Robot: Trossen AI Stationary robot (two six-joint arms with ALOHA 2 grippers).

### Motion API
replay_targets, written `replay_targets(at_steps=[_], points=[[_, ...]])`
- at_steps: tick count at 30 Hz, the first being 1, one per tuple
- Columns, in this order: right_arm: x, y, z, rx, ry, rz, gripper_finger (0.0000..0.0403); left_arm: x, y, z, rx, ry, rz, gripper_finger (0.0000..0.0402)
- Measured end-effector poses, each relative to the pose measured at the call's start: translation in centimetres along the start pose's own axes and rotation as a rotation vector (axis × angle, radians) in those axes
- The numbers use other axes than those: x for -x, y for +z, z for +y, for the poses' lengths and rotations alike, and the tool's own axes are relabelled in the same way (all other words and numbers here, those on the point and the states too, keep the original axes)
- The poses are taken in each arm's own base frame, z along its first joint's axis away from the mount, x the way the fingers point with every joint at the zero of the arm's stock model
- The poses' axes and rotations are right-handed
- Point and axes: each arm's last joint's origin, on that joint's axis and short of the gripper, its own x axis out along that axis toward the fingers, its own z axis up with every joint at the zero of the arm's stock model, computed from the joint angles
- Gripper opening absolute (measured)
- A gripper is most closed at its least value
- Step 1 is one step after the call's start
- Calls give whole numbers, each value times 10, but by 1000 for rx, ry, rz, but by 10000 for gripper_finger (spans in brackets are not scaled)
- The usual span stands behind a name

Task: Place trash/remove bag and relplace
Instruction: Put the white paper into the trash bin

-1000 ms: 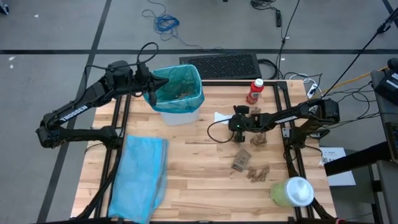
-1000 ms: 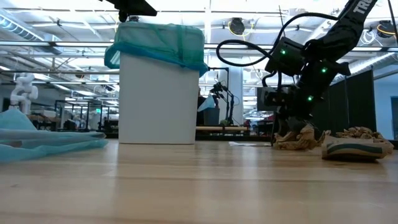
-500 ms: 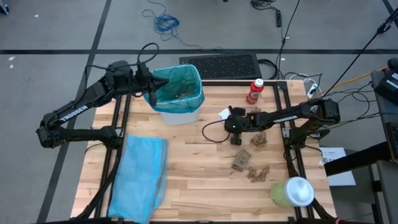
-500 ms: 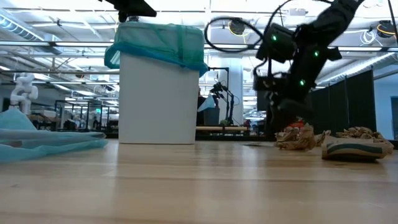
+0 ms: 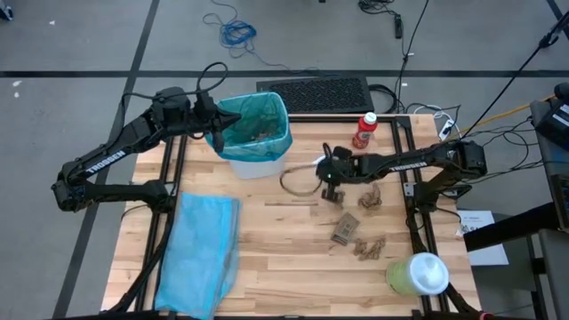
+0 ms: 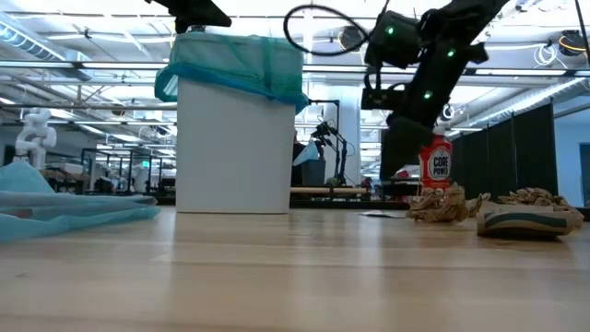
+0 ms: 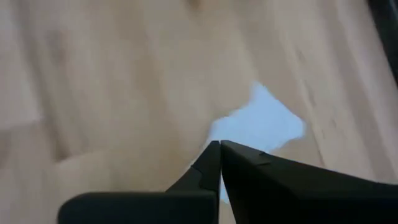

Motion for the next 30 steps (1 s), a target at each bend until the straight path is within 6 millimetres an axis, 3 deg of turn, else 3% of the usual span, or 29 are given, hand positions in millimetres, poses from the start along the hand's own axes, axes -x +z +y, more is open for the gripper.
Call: replay_targets(at_steps=[6,14,24,30], points=[[-12,2,-44,-271,124,17,72,0,-1,0,-11,-2,7,0],[-27,-3,-95,-473,183,15,166,0,-1,-1,-10,-4,12,0],[-76,-15,-104,-569,184,89,163,0,-1,-1,-16,-3,15,0],[-90,-15,-102,-618,183,82,168,0,-2,0,-15,-4,19,0]])
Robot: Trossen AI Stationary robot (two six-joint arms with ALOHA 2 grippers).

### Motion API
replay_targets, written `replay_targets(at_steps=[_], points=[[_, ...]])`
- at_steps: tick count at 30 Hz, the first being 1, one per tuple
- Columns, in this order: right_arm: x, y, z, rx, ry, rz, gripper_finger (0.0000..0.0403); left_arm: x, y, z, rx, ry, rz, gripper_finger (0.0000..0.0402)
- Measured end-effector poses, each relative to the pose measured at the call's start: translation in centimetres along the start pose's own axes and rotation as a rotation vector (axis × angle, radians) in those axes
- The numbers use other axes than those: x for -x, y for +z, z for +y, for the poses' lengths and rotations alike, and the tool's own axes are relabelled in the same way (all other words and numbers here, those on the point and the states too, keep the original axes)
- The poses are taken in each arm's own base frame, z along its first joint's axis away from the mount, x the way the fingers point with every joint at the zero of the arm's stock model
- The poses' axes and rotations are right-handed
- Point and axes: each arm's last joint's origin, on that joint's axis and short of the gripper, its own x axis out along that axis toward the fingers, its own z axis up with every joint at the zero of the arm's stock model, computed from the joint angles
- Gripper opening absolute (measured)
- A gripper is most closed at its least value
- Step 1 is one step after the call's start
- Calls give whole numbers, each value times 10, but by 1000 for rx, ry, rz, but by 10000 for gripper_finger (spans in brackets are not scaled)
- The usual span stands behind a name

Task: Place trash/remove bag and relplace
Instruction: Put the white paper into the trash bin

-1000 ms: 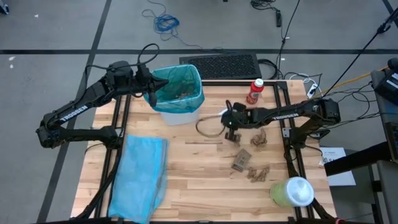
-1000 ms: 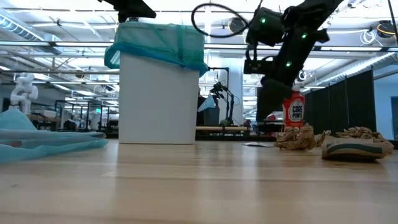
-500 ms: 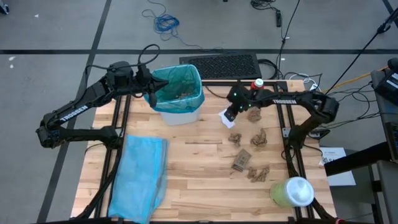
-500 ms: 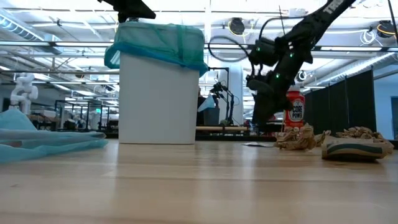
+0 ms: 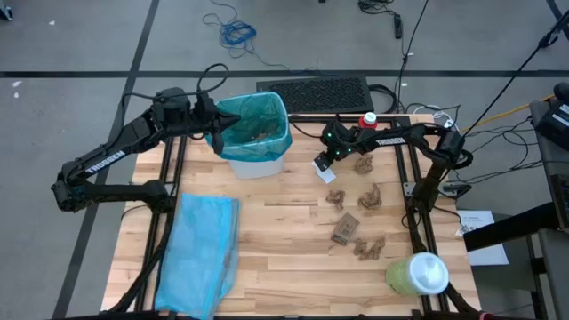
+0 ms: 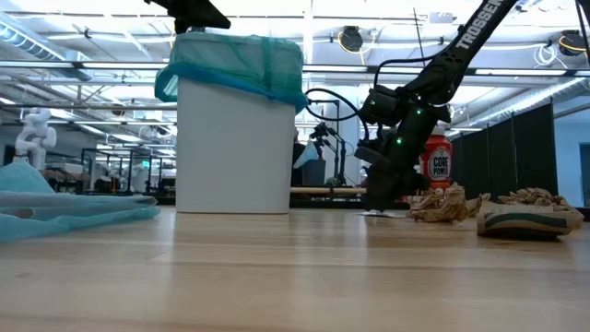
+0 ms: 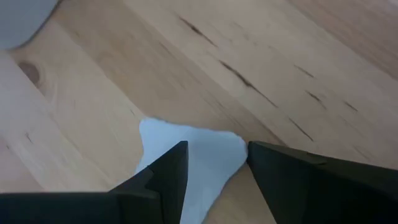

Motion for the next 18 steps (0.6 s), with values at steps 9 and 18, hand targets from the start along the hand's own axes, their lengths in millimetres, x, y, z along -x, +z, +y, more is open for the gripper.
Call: replay_targets(at_steps=[9,18], points=[[-2,1,1,32,-4,-21,77,0,-1,0,0,-1,7,0],[6,0,11,100,1,-38,2,0,-2,0,4,-3,24,0]])
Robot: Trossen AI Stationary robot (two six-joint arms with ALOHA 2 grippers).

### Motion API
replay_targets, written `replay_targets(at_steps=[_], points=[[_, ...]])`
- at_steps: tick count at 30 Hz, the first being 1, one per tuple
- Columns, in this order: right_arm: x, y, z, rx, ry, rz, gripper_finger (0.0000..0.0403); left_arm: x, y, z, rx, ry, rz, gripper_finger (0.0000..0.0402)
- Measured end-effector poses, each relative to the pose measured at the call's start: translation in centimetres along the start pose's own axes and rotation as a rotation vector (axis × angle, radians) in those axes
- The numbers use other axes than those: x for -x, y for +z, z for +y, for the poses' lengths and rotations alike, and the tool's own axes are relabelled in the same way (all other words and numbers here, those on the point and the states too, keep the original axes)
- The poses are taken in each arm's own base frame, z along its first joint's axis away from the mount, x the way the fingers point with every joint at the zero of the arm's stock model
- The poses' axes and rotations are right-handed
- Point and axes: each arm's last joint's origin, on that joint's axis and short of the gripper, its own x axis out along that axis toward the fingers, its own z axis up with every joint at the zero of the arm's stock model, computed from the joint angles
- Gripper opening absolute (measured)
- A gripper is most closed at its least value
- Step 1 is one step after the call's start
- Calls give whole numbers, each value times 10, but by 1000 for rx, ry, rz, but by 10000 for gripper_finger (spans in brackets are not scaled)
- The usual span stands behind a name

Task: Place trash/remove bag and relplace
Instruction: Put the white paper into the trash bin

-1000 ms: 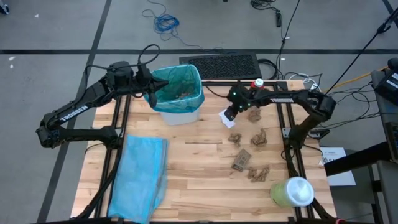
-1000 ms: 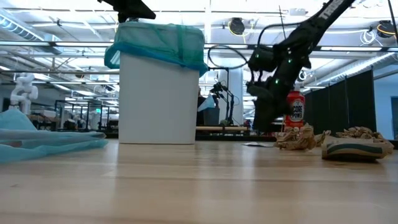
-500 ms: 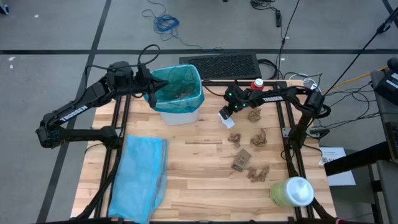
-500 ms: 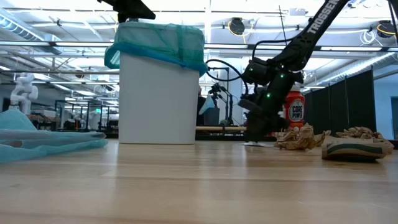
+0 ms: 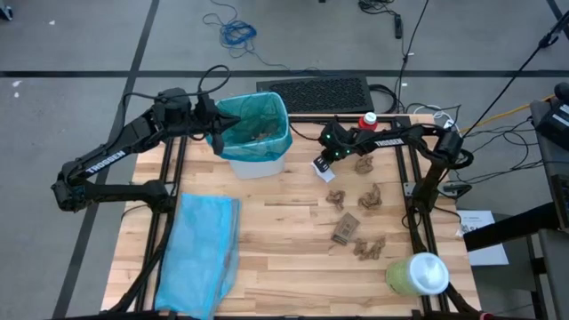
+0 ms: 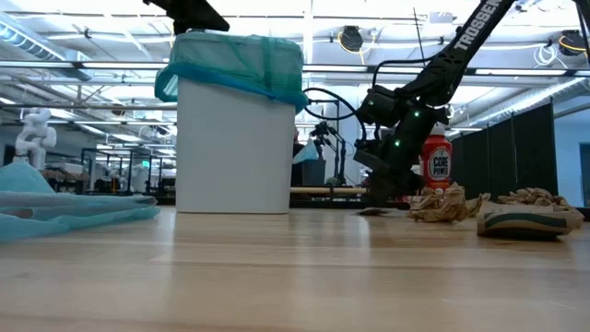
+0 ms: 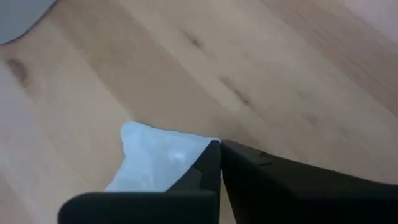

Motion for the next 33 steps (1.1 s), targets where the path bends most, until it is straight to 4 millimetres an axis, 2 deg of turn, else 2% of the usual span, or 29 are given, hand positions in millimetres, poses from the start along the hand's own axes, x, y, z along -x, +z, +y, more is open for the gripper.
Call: replay_targets(at_steps=[3,9,15,19,27,30,33], points=[[18,-2,11,24,52,5,0,0,0,0,-1,1,-4,0],[76,0,34,57,122,-89,0,0,1,0,-2,1,-11,0],[141,5,52,68,241,-347,0,0,2,0,3,3,-19,0],[183,15,65,102,327,-529,0,1,4,0,-3,6,-45,0],[248,62,96,263,392,-828,0,1,6,0,-7,7,-64,0],[257,86,104,318,357,-905,0,1,7,1,-8,8,-69,0],[255,113,111,353,327,-936,0,1,7,1,-8,8,-70,0]])
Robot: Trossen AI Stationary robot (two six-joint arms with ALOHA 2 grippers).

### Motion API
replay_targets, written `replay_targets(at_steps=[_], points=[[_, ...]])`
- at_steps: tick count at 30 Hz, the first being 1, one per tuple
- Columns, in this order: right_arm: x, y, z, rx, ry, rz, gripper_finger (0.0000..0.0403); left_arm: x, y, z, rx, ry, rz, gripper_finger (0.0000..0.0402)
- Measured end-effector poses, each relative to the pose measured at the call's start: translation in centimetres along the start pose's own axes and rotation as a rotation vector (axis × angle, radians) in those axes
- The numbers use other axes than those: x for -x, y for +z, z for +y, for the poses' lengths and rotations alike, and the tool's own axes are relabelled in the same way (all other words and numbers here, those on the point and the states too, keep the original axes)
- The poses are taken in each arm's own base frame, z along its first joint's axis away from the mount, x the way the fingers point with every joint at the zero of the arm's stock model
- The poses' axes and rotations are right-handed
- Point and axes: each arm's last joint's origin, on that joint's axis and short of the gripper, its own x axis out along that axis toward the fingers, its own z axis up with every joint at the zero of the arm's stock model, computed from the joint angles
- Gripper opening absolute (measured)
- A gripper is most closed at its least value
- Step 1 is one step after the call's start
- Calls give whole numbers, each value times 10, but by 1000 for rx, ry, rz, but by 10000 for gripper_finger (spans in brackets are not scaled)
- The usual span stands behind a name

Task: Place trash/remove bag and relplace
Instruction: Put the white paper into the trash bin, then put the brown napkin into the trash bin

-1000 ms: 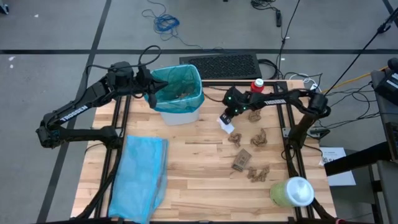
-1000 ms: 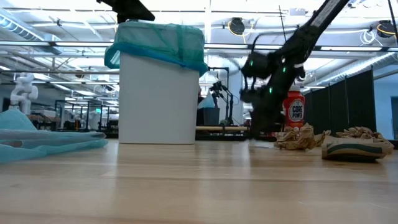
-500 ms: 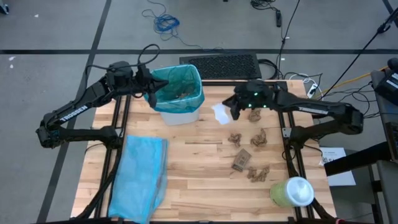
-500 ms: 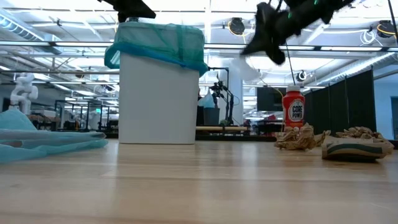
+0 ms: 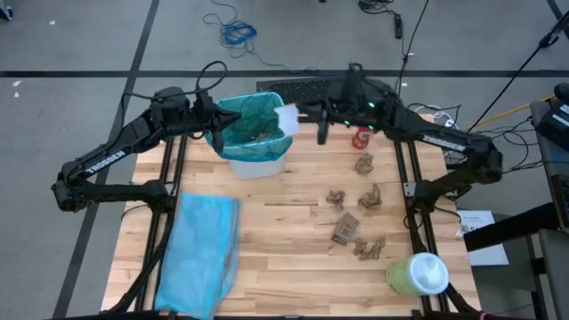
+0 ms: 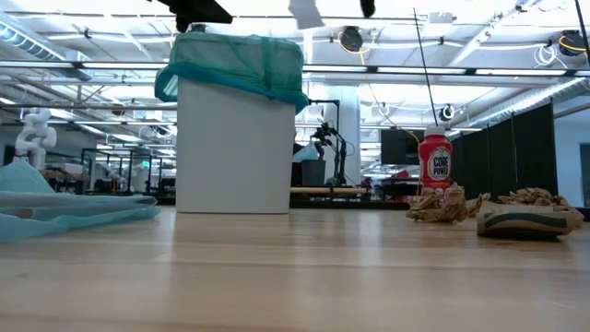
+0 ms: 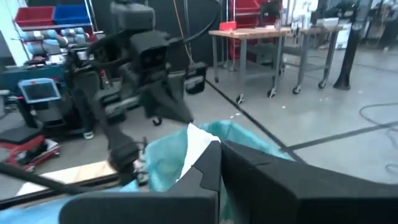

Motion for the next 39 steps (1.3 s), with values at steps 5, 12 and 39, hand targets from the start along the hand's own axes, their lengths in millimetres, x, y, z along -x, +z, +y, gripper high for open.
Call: replay_targets(at_steps=[5,12,39], points=[[-49,0,-12,46,-21,28,0,0,0,0,0,0,1,0],[-101,-10,-28,65,-45,144,1,0,3,0,-6,3,-26,0],[9,10,5,124,48,873,142,-16,6,-17,-39,-110,-60,0]])
